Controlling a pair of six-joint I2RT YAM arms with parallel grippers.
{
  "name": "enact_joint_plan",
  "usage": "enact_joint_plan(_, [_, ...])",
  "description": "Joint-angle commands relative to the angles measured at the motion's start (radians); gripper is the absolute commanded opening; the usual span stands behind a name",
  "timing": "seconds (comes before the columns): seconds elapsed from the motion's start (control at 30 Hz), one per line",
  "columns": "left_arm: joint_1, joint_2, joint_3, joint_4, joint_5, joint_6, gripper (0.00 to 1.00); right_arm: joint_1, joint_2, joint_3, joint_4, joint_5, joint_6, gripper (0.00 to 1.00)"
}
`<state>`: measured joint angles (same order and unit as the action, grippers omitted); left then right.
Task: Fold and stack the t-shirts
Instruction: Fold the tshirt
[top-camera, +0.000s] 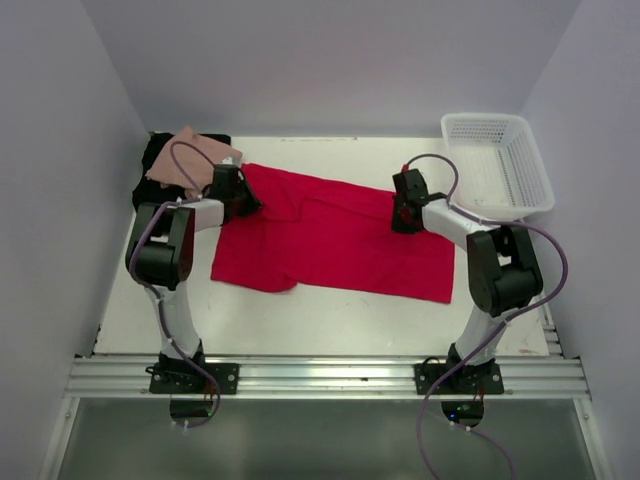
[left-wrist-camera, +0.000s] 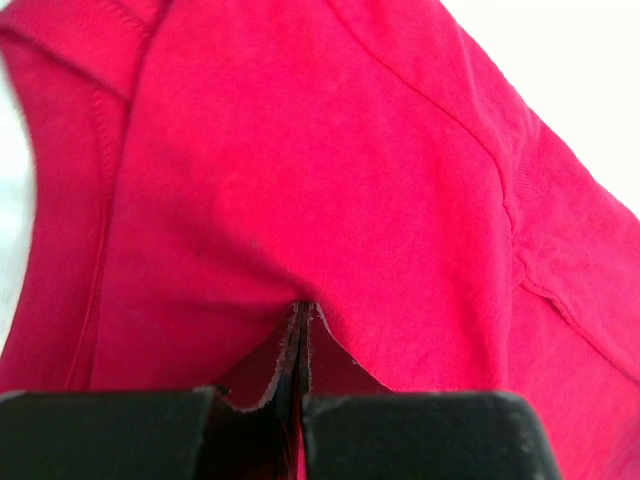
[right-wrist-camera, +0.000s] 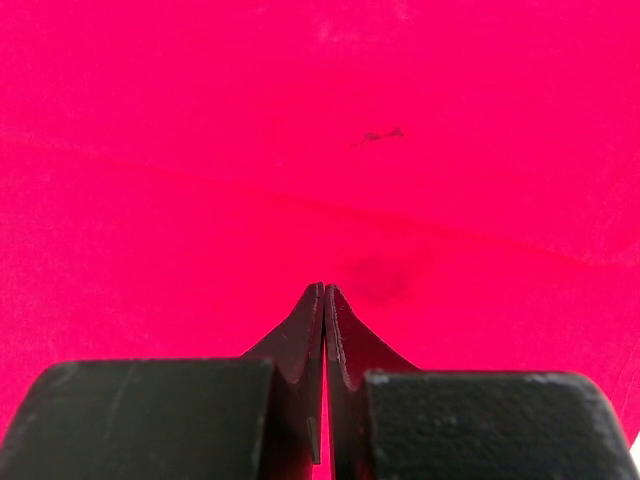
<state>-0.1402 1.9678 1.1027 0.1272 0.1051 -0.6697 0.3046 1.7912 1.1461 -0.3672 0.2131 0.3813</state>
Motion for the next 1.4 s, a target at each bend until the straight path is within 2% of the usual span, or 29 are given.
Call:
enact_joint_plan(0.0, [0.025, 0.092, 0.089, -0.107, 0.001, 0.004, 0.00, -0.005, -0.001, 0.046, 0.016, -0.034, -0.013, 0.00])
enact_joint_plan(0.1, [0.047, 0.103, 0.123, -0.054, 0.051, 0.013, 0.00, -0.004, -0.038, 0.023, 0.059, -0.083, -0.027, 0.00])
enact_joint_plan(0.17, [0.048, 0.036, 0.079, 0.009, 0.079, 0.022, 0.00, -0.004, -0.082, -0.015, 0.089, -0.112, -0.032, 0.00])
enact_joint_plan(0.2, [0.048, 0.002, 0.053, 0.093, 0.099, 0.027, 0.00, -0.004, -0.102, -0.028, 0.118, -0.121, -0.030, 0.00])
enact_joint_plan(0.3, [0.047, -0.188, -0.047, 0.213, 0.114, 0.036, 0.00, -0.002, -0.162, -0.066, 0.166, -0.159, -0.032, 0.00])
enact_joint_plan(0.37, [0.047, -0.259, -0.079, 0.213, 0.108, 0.048, 0.00, -0.002, -0.188, -0.088, 0.180, -0.184, -0.032, 0.00])
enact_joint_plan(0.47, [0.041, -0.395, -0.110, 0.116, 0.064, 0.059, 0.00, -0.002, -0.216, -0.101, 0.163, -0.208, -0.033, 0.00])
enact_joint_plan(0.5, [0.030, -0.458, -0.118, 0.033, 0.018, 0.061, 0.00, -0.002, -0.222, -0.106, 0.153, -0.208, -0.030, 0.00])
enact_joint_plan(0.7, [-0.016, -0.616, -0.280, -0.168, -0.036, 0.056, 0.00, -0.001, -0.230, -0.147, 0.053, -0.138, 0.033, 0.00])
enact_joint_plan(0.9, [-0.025, -0.730, -0.420, -0.163, -0.015, 0.038, 0.00, -0.002, -0.202, -0.230, 0.037, -0.015, 0.126, 0.00])
enact_joint_plan(1.2, [-0.032, -0.796, -0.455, -0.198, -0.005, 0.041, 0.00, -0.002, -0.084, -0.192, 0.054, 0.000, 0.171, 0.00])
enact_joint_plan(1.37, [-0.032, -0.816, -0.457, -0.254, -0.008, 0.053, 0.00, -0.004, 0.014, -0.116, 0.040, 0.015, 0.166, 0.00])
